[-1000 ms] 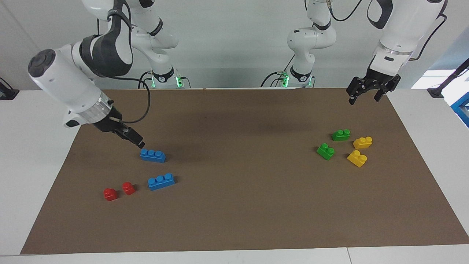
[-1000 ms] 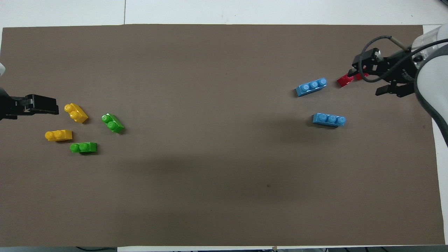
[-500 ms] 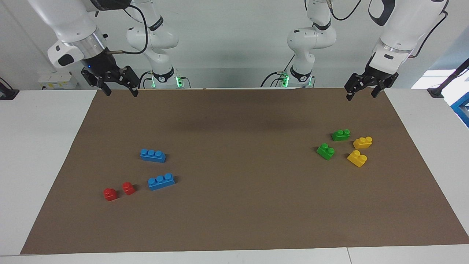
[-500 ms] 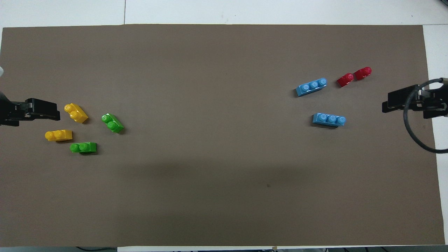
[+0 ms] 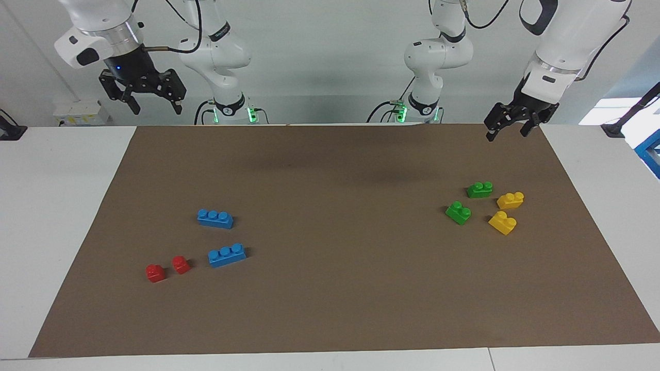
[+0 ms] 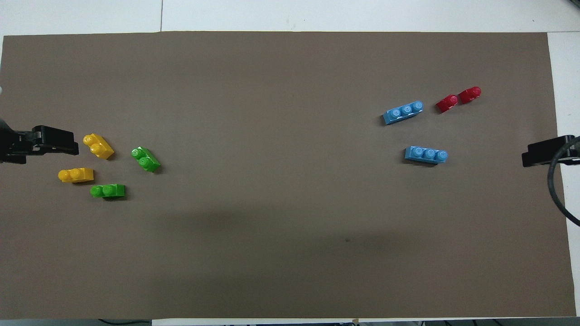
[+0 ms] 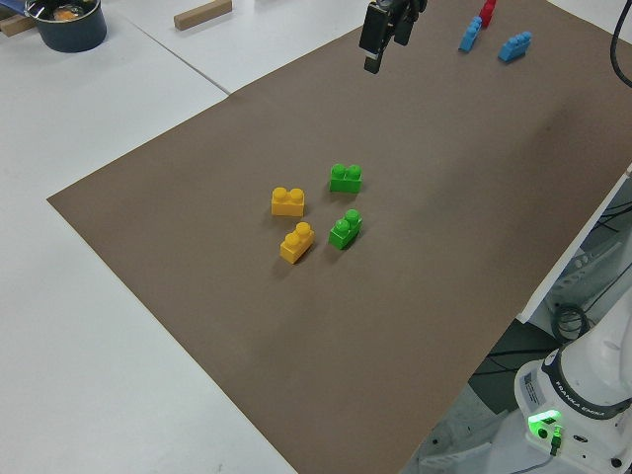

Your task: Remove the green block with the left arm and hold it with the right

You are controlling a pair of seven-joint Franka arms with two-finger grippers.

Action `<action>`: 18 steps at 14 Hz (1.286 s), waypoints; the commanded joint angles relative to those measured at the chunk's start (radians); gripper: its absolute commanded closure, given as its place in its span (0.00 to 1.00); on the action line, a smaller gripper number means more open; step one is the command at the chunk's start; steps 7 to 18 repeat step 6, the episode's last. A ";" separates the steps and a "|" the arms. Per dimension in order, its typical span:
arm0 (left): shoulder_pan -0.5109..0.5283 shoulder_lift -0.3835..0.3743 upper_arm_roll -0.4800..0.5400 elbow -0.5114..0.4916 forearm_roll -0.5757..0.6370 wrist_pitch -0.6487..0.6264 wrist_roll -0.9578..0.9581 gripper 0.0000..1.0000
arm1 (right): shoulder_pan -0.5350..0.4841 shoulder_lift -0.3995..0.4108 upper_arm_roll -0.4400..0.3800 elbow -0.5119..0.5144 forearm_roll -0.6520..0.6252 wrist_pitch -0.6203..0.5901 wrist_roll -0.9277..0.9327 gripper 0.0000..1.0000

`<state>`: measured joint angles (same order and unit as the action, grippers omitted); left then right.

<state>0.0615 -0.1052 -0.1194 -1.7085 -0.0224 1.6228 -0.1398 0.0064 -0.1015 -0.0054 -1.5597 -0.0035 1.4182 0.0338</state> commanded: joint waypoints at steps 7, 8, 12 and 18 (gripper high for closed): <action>0.011 -0.001 -0.003 0.018 -0.016 -0.024 -0.004 0.00 | -0.017 -0.029 0.004 -0.046 -0.021 0.016 0.025 0.00; 0.011 -0.001 -0.003 0.018 -0.016 -0.024 -0.004 0.00 | -0.017 -0.029 0.004 -0.046 -0.021 0.016 0.025 0.00; 0.011 -0.001 -0.003 0.018 -0.016 -0.024 -0.004 0.00 | -0.017 -0.029 0.004 -0.046 -0.021 0.016 0.025 0.00; 0.011 -0.001 -0.003 0.018 -0.016 -0.024 -0.004 0.00 | -0.017 -0.029 0.004 -0.046 -0.021 0.016 0.025 0.00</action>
